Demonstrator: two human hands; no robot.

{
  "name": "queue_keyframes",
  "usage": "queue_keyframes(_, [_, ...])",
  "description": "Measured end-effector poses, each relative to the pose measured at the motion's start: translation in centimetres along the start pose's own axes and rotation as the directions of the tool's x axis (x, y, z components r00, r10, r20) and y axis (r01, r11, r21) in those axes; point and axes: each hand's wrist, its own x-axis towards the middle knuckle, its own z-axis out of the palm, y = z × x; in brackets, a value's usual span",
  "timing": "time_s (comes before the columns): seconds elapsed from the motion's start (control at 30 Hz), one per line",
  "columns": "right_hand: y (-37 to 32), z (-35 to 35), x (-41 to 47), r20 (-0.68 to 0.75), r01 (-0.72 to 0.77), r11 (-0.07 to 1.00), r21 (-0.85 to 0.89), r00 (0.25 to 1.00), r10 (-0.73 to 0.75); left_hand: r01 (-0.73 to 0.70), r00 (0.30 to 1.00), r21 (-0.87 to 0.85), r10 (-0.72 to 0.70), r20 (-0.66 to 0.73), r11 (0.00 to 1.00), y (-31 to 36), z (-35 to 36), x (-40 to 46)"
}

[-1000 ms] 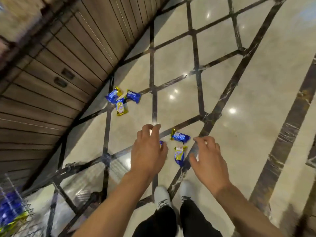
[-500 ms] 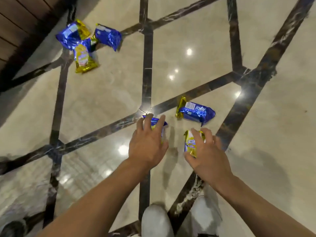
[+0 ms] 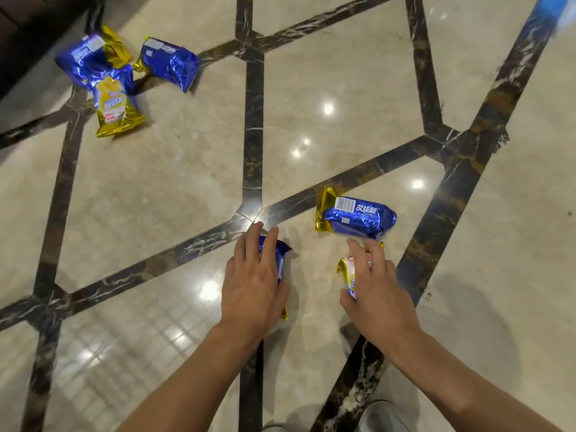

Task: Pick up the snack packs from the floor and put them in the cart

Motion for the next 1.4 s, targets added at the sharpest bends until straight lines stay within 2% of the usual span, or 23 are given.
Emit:
queue_keyframes(0.07, [-0.2, -0.3, -0.1, -0.012, 0.003, 1.000, 0.005, 1.000, -0.003, 0.021, 1.000, -0.148, -0.024, -0.014, 0.989, -0.1, 0.2, -0.4])
queue_keyframes(0.13, [-0.5, -0.5, 0.1, -0.001, 0.011, 1.000, -0.020, 1.000, -0.011, 0.069, 0.997, -0.214, -0.063, 0.035, 0.974, -0.3, 0.5, -0.7])
queue_keyframes(0.3, [-1.4, -0.8, 1.0, 0.005, 0.056, 0.998, -0.034, 0.998, -0.056, 0.113, 0.990, -0.128, -0.100, 0.102, 0.985, 0.0, 0.1, -0.5])
queue_keyframes(0.47, [-3.4, -4.2, 1.4, -0.073, 0.123, 0.992, 0.034, 0.990, -0.120, 0.093, 0.995, -0.151, -0.089, 0.034, 0.984, 1.1, -4.6, 0.6])
queue_keyframes(0.67, [-9.9, -18.1, -3.0, -0.102, 0.162, 0.983, 0.081, 0.983, -0.154, 0.030, 0.997, -0.184, -0.043, -0.067, 0.983, 6.2, -20.8, -1.5])
queue_keyframes(1.0, [-21.7, -53.3, -24.4, -0.126, 0.267, 0.959, 0.096, 0.959, -0.254, 0.166, 0.980, -0.240, -0.187, -0.067, 0.957, 18.4, -59.8, -16.5])
queue_keyframes(1.1, [-25.2, -61.4, -29.8, -0.113, 0.306, 0.947, 0.092, 0.949, -0.296, 0.201, 0.966, -0.281, -0.237, -0.100, 0.938, 21.1, -68.7, -20.8])
queue_keyframes(1.23, [-29.2, -67.4, -34.2, -0.158, 0.390, 0.913, 0.120, 0.915, -0.370, 0.276, 0.914, -0.334, -0.354, -0.200, 0.901, 21.7, -75.9, -25.1])
queue_keyframes(1.4, [-34.1, -69.0, -37.1, -0.153, 0.531, 0.839, 0.123, 0.845, -0.513, 0.379, 0.824, -0.353, -0.485, -0.292, 0.856, 19.8, -79.9, -30.5])
